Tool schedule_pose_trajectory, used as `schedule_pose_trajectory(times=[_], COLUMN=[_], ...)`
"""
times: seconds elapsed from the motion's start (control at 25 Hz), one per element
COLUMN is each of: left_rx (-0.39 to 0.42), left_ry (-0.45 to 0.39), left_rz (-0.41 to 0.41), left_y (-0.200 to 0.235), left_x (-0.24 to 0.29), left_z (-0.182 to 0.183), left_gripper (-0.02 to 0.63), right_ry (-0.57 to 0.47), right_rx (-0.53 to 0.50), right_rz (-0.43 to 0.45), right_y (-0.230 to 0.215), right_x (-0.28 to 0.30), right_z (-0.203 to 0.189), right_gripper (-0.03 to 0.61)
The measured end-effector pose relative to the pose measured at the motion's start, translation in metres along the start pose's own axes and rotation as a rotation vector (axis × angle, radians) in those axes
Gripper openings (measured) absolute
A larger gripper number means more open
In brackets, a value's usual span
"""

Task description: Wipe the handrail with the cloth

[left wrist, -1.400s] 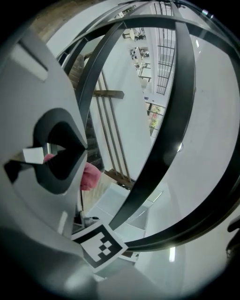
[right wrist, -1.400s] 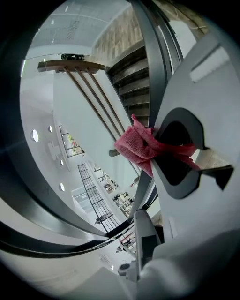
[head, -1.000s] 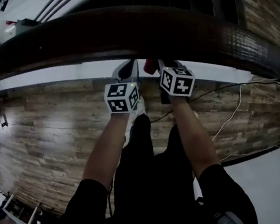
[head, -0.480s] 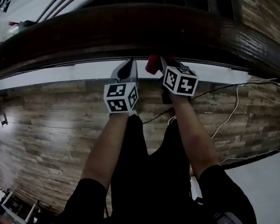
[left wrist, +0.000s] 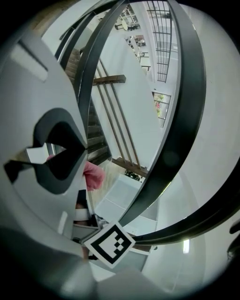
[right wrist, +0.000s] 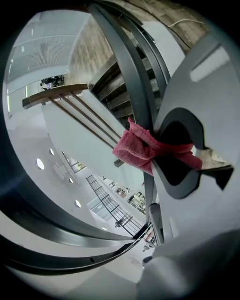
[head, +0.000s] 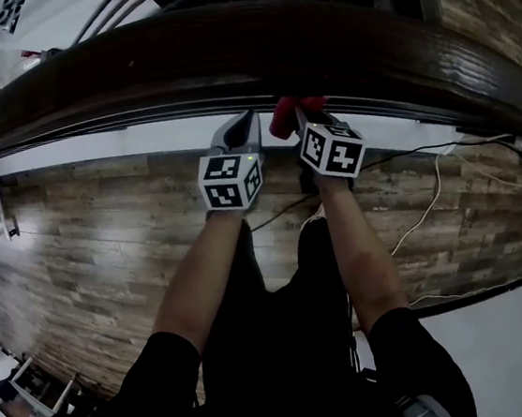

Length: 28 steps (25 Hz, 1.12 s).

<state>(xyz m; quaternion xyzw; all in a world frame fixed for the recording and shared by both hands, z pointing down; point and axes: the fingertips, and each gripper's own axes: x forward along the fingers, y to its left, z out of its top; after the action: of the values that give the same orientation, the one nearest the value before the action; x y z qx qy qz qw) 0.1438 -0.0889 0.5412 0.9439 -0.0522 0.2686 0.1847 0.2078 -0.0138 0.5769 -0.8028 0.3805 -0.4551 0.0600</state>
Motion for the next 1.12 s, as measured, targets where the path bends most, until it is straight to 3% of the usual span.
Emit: schedule_pose_trajectory(times=[0.16,0.6,1.12], left_rx=[0.040,0.039,0.122], left_ry=[0.025,0.031,0.052], left_rz=[-0.010,-0.040,-0.090], left_y=[-0.025,-0.068,-0.134], left_x=[0.012,0.033,0.071], left_z=[-0.003,-0.004,-0.002], left_gripper=[-0.002,-0.002,-0.002], right_ry=[-0.006,-0.036,-0.094], right_rx=[0.026,0.172,0.290], right_rz=[-0.014,0.019,-0.005], right_y=[-0.023,-0.075,-0.144], right_x=[-0.012,-0.040,-0.072], right_z=[0.000,0.016,0.037], right_gripper=[0.043,0.041,0.041])
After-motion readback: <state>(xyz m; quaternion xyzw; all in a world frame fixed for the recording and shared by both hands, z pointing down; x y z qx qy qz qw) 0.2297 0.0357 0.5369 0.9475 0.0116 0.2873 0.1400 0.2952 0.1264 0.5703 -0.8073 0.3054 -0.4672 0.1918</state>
